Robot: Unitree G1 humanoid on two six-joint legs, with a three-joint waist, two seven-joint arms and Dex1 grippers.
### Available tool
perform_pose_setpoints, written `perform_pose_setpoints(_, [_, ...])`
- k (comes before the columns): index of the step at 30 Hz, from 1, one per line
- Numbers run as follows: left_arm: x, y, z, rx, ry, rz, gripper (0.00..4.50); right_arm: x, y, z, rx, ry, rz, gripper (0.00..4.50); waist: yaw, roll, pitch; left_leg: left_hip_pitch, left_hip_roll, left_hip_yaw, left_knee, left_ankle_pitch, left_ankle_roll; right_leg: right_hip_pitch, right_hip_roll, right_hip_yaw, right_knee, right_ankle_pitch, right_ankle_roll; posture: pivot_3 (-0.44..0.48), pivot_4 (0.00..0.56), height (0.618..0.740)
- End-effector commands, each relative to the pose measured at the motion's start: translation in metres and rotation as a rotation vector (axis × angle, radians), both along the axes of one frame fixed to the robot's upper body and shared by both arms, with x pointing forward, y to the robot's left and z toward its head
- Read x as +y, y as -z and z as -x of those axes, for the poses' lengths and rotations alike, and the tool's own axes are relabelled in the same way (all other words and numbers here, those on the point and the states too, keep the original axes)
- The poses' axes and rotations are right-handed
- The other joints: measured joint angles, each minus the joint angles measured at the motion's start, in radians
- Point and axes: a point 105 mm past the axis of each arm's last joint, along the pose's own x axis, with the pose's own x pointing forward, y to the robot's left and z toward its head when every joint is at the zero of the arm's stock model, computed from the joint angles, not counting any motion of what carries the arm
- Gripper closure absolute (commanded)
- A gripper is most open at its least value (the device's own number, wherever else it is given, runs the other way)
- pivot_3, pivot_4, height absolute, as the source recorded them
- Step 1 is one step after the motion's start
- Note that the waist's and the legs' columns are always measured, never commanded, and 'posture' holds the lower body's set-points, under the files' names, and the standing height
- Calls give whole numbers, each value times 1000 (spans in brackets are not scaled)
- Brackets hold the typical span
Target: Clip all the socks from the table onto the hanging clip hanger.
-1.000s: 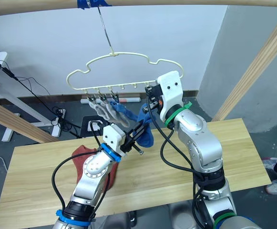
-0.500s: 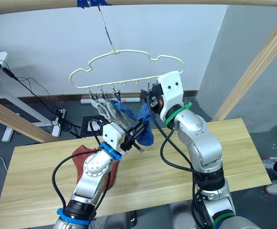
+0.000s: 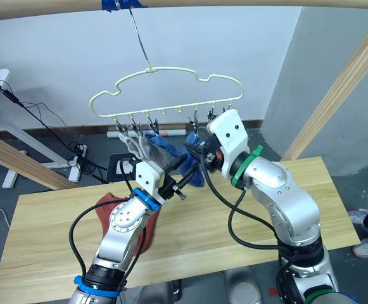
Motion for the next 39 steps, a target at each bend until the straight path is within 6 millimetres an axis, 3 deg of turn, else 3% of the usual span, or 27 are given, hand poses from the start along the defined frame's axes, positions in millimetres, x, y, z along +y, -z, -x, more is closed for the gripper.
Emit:
perform_pose_setpoints(1, [7,-14,6,-51,12,-13,1470,-3,-9,12,-67,-12,-7,1780,0,0,0,0,0,0,0,0,0,0,0,0,0,0,0,-302,257,733])
perform_pose_setpoints(12, [29,-48,18,-26,176,-80,1470,-24,-1,-10,-127,246,-17,1780,0,0,0,0,1,0,0,0,0,0,0,1,0,0,0,-283,253,733])
perform_pose_setpoints(23, [37,-83,12,-16,208,-89,1470,-14,-6,-34,-144,341,-71,1780,1,0,0,0,0,0,0,0,0,0,1,0,0,0,0,-263,250,733])
perform_pose_setpoints(30, [36,-87,10,-23,210,-93,1470,-13,-8,-43,-160,367,-78,1780,1,0,0,0,1,0,0,0,0,0,0,1,0,0,0,-263,248,733])
perform_pose_setpoints(32, [36,-87,9,-24,208,-96,1449,-14,-8,-45,-155,378,-80,2153,1,0,0,0,1,0,0,0,0,0,0,1,0,0,0,-263,248,733])
perform_pose_setpoints(39, [35,-86,8,-24,204,-105,1449,-14,-8,-47,-156,391,-90,2153,1,0,0,0,1,0,0,0,0,0,0,1,0,0,0,-259,247,733])
